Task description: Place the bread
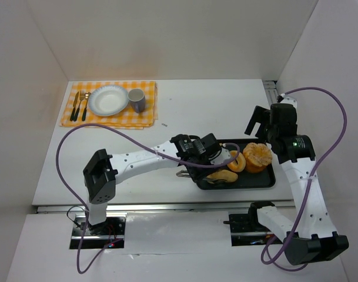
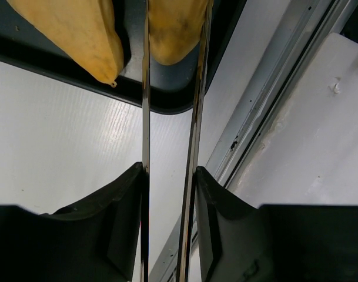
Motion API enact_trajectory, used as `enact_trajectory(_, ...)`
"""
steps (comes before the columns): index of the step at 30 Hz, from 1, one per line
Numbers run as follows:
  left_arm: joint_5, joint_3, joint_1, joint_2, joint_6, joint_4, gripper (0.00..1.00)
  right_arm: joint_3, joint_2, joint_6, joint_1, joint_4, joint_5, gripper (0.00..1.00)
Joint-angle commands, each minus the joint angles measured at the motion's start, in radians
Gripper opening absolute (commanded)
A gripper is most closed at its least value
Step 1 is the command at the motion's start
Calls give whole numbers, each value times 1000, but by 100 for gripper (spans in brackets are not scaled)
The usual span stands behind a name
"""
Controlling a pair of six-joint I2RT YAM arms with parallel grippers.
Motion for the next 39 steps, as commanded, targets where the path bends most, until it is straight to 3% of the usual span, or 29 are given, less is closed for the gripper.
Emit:
enact_trajectory(1,2,66,-1,6,17,16,31,-2,5,-13,-2,-5,7,100)
enact_trajectory(8,-121,106,-1,-88,8,-7,22,-2,5,-23,-2,-5,7,100)
enact_trajectory(10,-103,106,55,-125,-18,-7,21,-2,5,-23,-2,-5,7,100)
enact_trajectory(14,18,51,291,-210,-107,48,16,7,15,-23,-2,-5,7,100)
enact_trajectory(20,81,-54,609,-399,-230,195,16,16,15,-23,-2,-5,16,100)
enact_trajectory(21,123,-74,704,-460,-240,230,18,16,15,-23,-2,-5,16,100)
enact_trajectory(24,196,-124,848,-514,-294,331,24,16,15,-13,-2,-5,7,100)
enact_trajectory(31,143,-7,1158,-335,-394,261,24,25,15,-13,-2,-14,-4,100)
enact_trajectory(39,180,97,1298,-99,-535,289,25,25,-4,-4,-2,-23,-4,100)
